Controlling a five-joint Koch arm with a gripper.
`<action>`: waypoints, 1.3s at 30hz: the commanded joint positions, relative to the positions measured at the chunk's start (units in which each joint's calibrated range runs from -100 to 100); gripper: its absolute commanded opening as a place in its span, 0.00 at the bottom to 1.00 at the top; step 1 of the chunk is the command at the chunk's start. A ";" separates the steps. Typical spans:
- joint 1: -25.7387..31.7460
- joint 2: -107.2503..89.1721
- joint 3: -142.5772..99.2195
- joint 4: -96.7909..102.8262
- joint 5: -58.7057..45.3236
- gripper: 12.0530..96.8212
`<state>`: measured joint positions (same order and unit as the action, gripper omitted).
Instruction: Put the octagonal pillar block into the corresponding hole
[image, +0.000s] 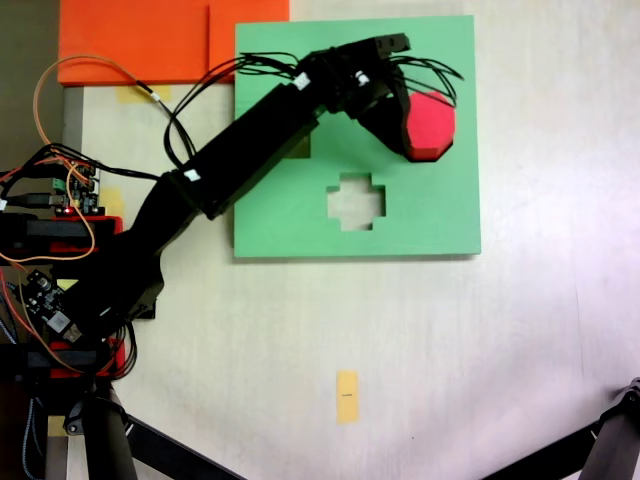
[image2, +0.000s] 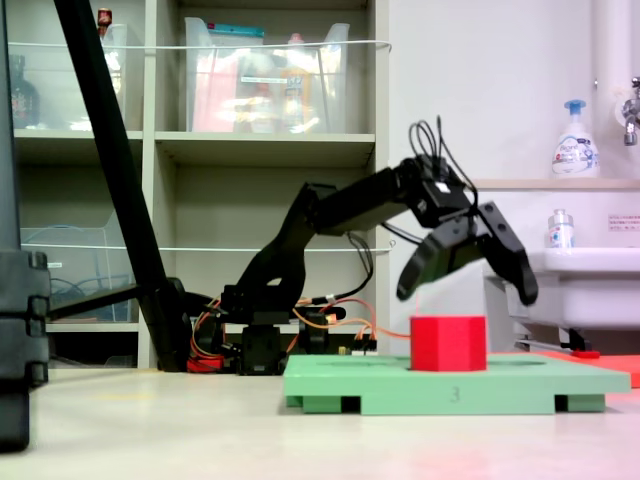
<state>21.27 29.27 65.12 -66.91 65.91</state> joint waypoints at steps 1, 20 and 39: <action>-0.29 -7.63 3.38 0.52 -1.51 0.94; -9.28 -71.87 2.98 -23.65 -44.98 0.59; -19.63 -129.27 -129.82 55.31 -55.68 0.49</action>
<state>1.93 -99.18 -61.49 -27.85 11.11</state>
